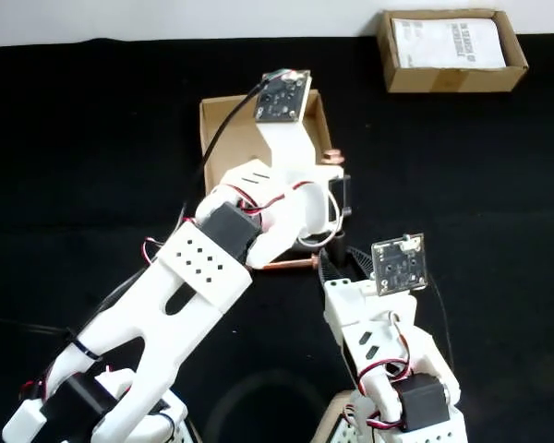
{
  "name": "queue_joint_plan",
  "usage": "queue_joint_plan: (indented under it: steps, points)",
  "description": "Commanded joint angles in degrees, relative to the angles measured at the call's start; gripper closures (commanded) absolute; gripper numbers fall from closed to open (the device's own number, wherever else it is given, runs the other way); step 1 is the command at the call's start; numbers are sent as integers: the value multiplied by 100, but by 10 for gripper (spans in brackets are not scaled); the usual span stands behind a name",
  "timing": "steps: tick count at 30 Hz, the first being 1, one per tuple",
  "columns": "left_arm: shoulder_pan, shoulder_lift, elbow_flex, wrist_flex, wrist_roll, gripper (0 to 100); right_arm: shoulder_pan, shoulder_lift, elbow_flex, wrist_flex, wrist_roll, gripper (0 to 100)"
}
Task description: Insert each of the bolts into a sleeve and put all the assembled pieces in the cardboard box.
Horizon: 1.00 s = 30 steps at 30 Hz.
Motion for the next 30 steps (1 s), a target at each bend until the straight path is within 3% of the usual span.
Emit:
queue_joint_plan:
  steps: [1,8,14,21,25,30]
  points:
    - [233,-295,22,-141,-44,993,-22,-31,-40,-145,44,991]
    - [699,-1305,1174,-132,-53,993,75,-31,-13,-268,44,991]
    - [708,-2114,1851,-149,-53,993,163,-31,-4,-338,44,991]
    - [681,-2132,1974,-396,-62,993,163,-31,-13,-338,62,991]
    - [716,-2053,2018,-659,-492,992,127,-31,-66,-338,88,991]
    - [673,-1525,2026,-976,-536,992,119,-57,-92,-338,721,991]
